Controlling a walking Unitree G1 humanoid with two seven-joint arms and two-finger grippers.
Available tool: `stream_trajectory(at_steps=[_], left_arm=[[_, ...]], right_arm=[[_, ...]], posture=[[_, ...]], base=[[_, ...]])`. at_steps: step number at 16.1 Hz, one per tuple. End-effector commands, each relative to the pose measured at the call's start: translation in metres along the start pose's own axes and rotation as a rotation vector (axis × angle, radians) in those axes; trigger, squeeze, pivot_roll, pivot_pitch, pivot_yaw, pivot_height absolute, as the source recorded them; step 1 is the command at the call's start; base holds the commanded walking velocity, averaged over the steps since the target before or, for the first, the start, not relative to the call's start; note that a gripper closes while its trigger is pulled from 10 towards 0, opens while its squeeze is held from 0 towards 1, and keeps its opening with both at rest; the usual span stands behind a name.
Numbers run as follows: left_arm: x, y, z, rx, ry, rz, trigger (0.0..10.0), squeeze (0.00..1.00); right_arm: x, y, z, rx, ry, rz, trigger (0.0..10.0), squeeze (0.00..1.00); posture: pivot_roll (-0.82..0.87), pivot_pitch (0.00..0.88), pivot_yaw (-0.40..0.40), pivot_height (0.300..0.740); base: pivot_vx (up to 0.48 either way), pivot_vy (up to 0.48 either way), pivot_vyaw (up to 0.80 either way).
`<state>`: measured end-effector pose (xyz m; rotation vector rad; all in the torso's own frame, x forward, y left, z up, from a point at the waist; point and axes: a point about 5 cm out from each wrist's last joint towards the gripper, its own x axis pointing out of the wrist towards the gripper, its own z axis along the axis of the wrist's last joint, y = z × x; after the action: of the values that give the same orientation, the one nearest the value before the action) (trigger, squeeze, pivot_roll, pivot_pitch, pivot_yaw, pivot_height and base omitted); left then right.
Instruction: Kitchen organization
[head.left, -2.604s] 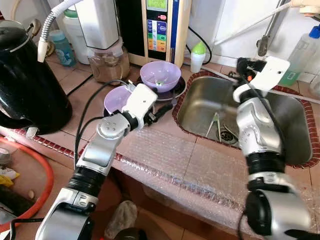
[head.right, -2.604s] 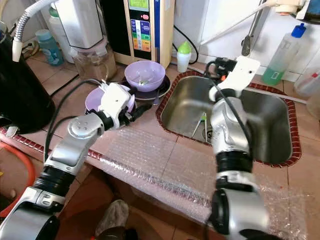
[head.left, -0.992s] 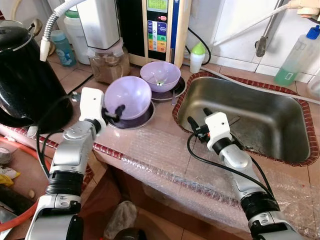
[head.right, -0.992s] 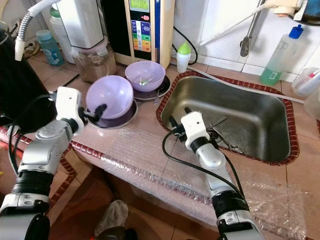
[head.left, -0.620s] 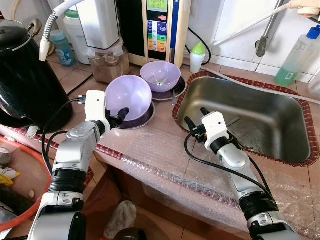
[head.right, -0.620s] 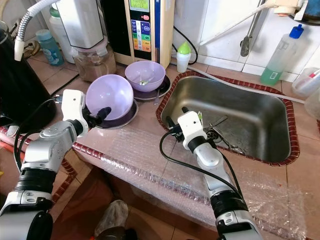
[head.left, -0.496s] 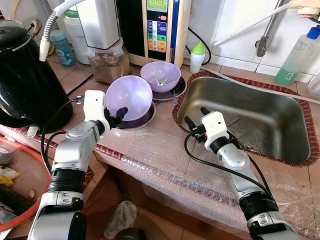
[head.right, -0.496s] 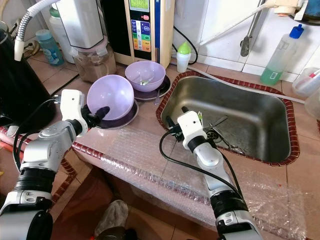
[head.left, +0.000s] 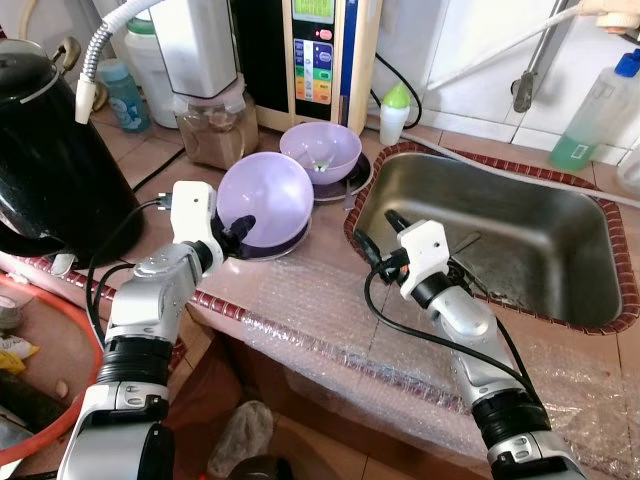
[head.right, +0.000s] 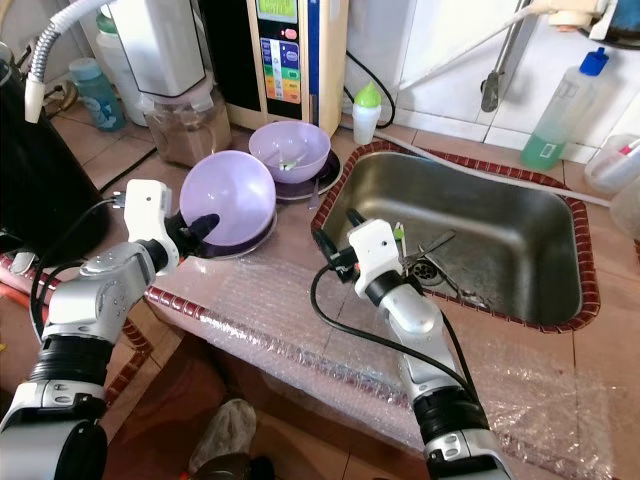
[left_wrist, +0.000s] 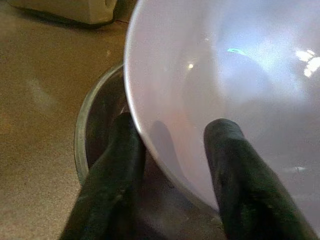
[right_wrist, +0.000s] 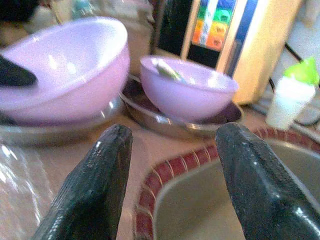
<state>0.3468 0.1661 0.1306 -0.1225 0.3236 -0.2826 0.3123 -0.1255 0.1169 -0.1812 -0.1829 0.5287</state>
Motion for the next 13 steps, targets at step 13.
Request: stream_trajectory(at_steps=[13], left_arm=[[0.001, -0.007, 0.018, 0.121, -0.162, -0.019, 0.0, 0.00]], right_arm=[[-0.013, 0.023, 0.000, 0.077, 0.096, 0.276, 10.0, 0.00]], posture=[[-0.02, 0.000, 0.051, 0.740]], base=[[0.000, 0.000, 0.00]])
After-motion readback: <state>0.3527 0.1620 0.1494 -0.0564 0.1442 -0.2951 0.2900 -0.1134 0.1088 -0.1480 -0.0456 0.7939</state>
